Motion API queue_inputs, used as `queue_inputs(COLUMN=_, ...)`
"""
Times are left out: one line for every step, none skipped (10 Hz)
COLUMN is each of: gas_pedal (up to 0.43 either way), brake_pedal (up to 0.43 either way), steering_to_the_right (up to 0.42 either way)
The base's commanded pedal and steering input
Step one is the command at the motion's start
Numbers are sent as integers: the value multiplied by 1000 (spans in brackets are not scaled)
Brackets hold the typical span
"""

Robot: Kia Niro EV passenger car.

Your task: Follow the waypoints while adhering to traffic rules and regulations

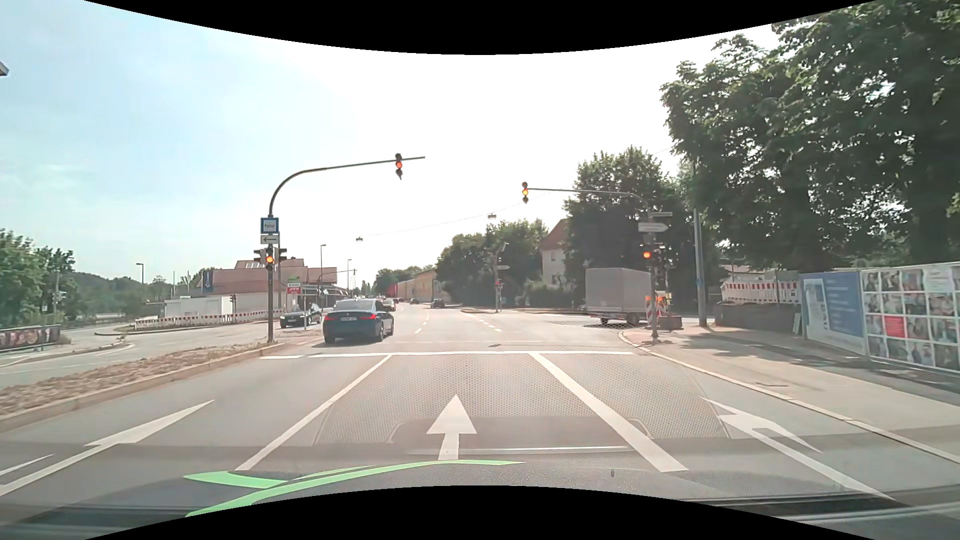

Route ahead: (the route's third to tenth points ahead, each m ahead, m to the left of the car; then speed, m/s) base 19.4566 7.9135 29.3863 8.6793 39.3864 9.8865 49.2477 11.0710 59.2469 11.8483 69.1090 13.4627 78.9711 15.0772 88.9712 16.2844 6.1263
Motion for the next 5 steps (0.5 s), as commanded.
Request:
queue_inputs(gas_pedal=0, brake_pedal=293, steering_to_the_right=-13)
queue_inputs(gas_pedal=0, brake_pedal=299, steering_to_the_right=-13)
queue_inputs(gas_pedal=0, brake_pedal=305, steering_to_the_right=-13)
queue_inputs(gas_pedal=0, brake_pedal=311, steering_to_the_right=-13)
queue_inputs(gas_pedal=0, brake_pedal=305, steering_to_the_right=-13)
